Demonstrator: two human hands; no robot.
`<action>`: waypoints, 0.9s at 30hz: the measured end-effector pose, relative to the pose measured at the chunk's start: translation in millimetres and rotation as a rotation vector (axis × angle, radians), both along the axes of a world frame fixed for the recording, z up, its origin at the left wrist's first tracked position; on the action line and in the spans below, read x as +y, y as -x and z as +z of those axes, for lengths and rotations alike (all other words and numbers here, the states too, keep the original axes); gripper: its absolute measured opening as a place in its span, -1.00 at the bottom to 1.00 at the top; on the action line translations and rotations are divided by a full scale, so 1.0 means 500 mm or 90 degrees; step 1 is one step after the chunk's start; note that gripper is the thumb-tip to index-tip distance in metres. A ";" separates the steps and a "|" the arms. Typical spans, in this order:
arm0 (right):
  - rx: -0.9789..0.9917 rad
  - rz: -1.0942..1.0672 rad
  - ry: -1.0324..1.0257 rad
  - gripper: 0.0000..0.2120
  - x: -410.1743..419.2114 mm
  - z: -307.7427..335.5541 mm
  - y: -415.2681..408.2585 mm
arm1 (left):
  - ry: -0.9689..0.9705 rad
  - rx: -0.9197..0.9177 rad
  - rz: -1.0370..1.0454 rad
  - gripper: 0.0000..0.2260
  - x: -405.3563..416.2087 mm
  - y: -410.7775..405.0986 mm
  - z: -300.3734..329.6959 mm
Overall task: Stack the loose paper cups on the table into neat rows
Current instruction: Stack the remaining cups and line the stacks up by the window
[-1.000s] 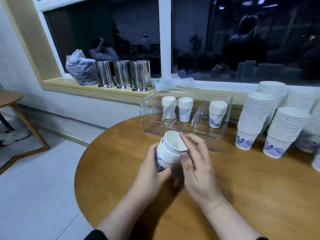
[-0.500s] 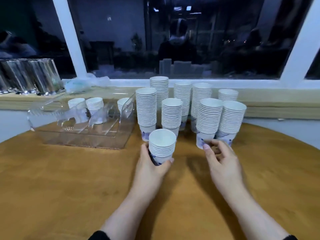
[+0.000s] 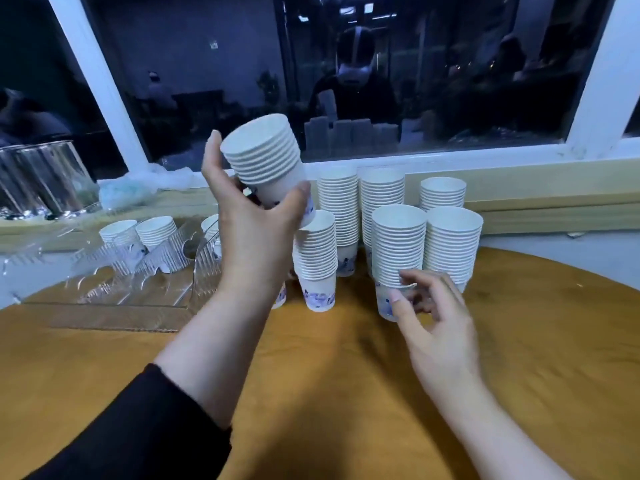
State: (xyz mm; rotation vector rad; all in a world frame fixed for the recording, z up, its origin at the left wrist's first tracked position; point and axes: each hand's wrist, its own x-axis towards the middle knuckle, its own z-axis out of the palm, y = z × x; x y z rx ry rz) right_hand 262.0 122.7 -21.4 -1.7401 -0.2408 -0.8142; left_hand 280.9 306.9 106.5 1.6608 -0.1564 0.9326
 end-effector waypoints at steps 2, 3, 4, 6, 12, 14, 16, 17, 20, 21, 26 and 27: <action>0.004 0.052 0.035 -0.72 0.025 -0.006 -0.001 | -0.020 -0.002 -0.012 -0.15 -0.003 -0.034 0.024; 0.017 0.084 0.049 -0.67 0.038 -0.010 -0.003 | -0.031 0.003 -0.014 -0.15 -0.006 -0.049 0.025; 0.034 0.110 0.062 -0.61 0.050 -0.015 -0.007 | -0.042 0.013 -0.017 -0.16 -0.009 -0.062 0.021; 0.071 0.131 0.084 -0.50 0.069 -0.026 -0.021 | -0.069 0.037 -0.025 -0.18 -0.015 -0.084 0.000; 0.017 0.112 0.020 -0.66 0.090 -0.013 -0.034 | -0.149 0.098 -0.005 -0.28 -0.014 -0.124 -0.071; -0.045 0.066 -0.012 -0.78 0.081 0.004 -0.025 | -0.149 0.106 0.016 -0.27 -0.016 -0.125 -0.089; -0.091 0.001 -0.013 -0.81 0.069 0.013 -0.023 | -0.142 0.119 0.021 -0.18 -0.022 -0.120 -0.108; -0.107 -0.032 -0.010 -0.79 0.064 0.013 -0.023 | -0.137 0.121 0.022 -0.13 -0.025 -0.116 -0.119; -0.119 -0.108 -0.015 -0.69 0.060 0.008 -0.021 | -0.092 0.117 0.021 -0.08 -0.031 -0.104 -0.156; -0.112 -0.122 -0.025 -0.66 0.059 0.007 -0.017 | -0.075 0.121 0.014 -0.09 -0.035 -0.101 -0.171; 0.010 -0.150 -0.058 -0.45 0.037 -0.014 -0.013 | -0.018 0.191 -0.032 -0.18 -0.059 -0.077 -0.243; 0.050 -0.143 -0.054 -0.42 0.033 -0.021 -0.017 | -0.010 0.202 -0.049 -0.23 -0.061 -0.074 -0.253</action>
